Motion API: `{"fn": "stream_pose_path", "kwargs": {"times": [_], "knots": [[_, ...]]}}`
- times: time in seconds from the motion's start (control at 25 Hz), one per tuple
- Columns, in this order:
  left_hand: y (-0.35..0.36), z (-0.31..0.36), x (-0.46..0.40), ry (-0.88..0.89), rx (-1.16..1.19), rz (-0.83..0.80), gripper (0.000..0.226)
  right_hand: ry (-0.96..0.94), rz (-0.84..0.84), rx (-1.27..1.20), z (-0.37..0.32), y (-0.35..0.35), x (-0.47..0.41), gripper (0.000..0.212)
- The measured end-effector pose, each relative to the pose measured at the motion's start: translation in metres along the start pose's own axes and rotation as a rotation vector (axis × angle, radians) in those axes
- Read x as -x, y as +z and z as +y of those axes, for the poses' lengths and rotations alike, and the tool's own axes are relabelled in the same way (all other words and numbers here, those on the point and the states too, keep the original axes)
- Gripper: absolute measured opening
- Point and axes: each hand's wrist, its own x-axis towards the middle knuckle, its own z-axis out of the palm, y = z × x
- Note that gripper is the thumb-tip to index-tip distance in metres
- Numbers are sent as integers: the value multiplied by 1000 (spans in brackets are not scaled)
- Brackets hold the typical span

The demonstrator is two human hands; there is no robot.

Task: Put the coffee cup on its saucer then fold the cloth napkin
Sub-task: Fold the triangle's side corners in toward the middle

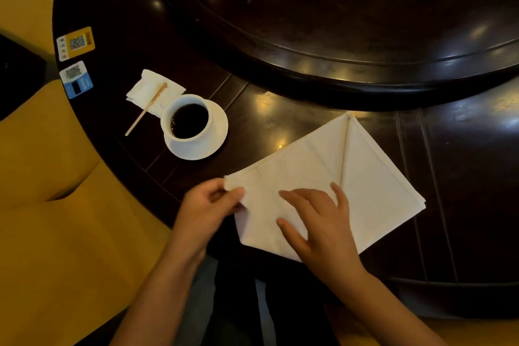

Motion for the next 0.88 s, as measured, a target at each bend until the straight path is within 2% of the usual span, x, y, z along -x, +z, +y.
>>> {"fn": "stream_pose_path", "kwargs": {"times": [0.08, 0.2, 0.32, 0.44, 0.6, 0.72, 0.8, 0.88], "knots": [[33, 7, 3, -15, -2, -119, 9, -33, 132, -58, -9, -3, -17, 31], [58, 11, 1, -26, 98, -150, 14, -4, 239, -134, 3, -9, -30, 22], [73, 12, -1, -85, 272, -206, 23, 114, 211, -241, 20, -19, -35, 19], [86, 10, -6, -40, 217, -293, 24, 206, 134, -370, 40, -36, -52, 19], [96, 3, -23, 207, -157, -125, 18, 378, 52, -327, 78, -52, -95, 14], [101, -9, -38, 533, -555, -39, 38, 396, -12, -203, 101, -54, -117, 19], [104, -19, -54, 755, -765, -57, 51, 380, -23, -135, 111, -52, -125, 22], [108, -31, -70, 896, -1004, -86, 59, 348, -13, -112, 116, -49, -131, 24]]}}
